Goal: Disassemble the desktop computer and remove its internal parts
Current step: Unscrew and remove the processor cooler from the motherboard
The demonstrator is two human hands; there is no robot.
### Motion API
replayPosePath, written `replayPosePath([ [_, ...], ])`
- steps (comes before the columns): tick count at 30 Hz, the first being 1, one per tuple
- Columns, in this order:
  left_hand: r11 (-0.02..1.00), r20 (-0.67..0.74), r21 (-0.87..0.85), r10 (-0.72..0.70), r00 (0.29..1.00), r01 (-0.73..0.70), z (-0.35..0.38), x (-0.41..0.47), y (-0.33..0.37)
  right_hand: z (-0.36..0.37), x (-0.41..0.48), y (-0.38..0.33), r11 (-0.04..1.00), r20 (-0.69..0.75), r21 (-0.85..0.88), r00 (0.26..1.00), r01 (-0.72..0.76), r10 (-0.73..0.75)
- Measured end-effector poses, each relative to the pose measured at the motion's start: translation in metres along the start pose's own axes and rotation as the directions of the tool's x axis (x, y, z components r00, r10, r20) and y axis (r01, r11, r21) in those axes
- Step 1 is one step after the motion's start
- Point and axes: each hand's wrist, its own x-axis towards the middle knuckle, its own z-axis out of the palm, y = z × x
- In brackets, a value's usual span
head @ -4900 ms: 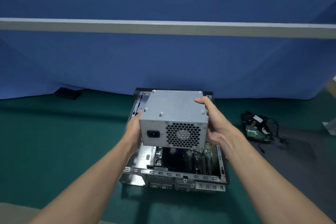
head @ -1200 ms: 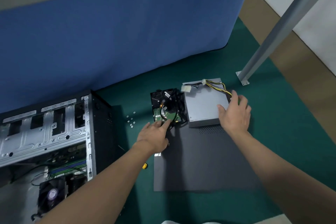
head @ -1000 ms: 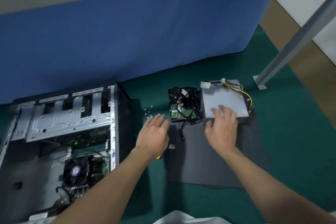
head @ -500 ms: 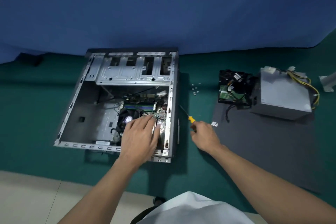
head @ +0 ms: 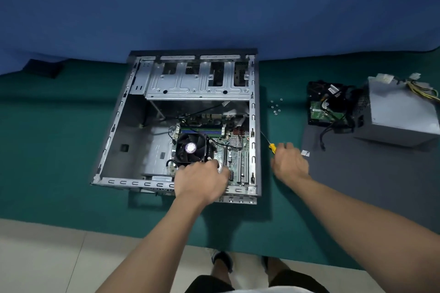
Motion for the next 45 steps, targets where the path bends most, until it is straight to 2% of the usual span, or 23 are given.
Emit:
replayPosePath([
  [2, 1.000, -0.002, -0.007, 0.010, 1.000, -0.010, 0.000, 0.000, 0.000, 0.003, 0.003, 0.004, 0.996, 0.021, -0.079, 0.999, 0.047, -0.045],
  [5, 1.000, 0.000, -0.009, 0.027, 1.000, -0.027, 0.000, -0.002, -0.001, 0.000, 0.008, 0.005, 0.997, 0.039, -0.060, 0.998, 0.054, -0.052],
  [8, 0.998, 0.018, -0.010, 0.062, 0.998, -0.062, -0.001, -0.006, -0.002, -0.014, 0.005, 0.001, 0.988, 0.036, 0.097, 0.993, -0.116, 0.113],
  [11, 0.994, 0.031, -0.031, 0.103, 0.994, -0.102, -0.005, -0.008, -0.005, -0.034, -0.005, -0.001, 0.929, -0.032, 0.331, 0.982, -0.165, 0.186],
  [14, 0.986, 0.046, -0.078, 0.154, 0.987, -0.150, -0.008, -0.009, -0.007, -0.058, -0.029, -0.007, 0.822, -0.143, 0.562, 0.968, -0.093, 0.207],
  [18, 0.973, 0.032, -0.128, 0.197, 0.980, -0.192, -0.010, -0.011, -0.009, -0.081, -0.062, -0.033, 0.754, -0.290, 0.654, 0.943, 0.068, 0.166],
  [23, 0.978, 0.057, -0.098, 0.188, 0.980, -0.182, -0.013, -0.009, -0.009, -0.092, -0.073, -0.075, 0.754, -0.406, 0.606, 0.914, 0.253, 0.020],
  [31, 0.967, 0.040, -0.135, 0.225, 0.974, -0.217, -0.011, -0.004, -0.011, -0.108, -0.034, -0.111, 0.663, -0.400, 0.636, 0.903, 0.395, -0.155],
  [34, 0.964, 0.034, -0.182, 0.205, 0.978, -0.196, -0.016, 0.000, -0.014, -0.107, -0.019, -0.117, 0.682, -0.432, 0.552, 0.864, 0.480, -0.259],
  [39, 0.964, -0.088, -0.207, 0.151, 0.985, -0.166, -0.029, 0.012, -0.026, -0.095, -0.001, -0.118, 0.764, -0.461, 0.285, 0.782, 0.579, -0.420],
  [43, 0.975, -0.267, -0.182, 0.074, 0.961, -0.126, -0.031, 0.030, -0.046, -0.084, 0.010, -0.119, 0.754, -0.405, 0.255, 0.775, 0.605, -0.485],
  [45, 0.980, -0.281, -0.136, 0.102, 0.954, -0.145, -0.028, 0.042, -0.056, -0.079, 0.013, -0.118, 0.761, -0.366, 0.264, 0.792, 0.592, -0.489],
])
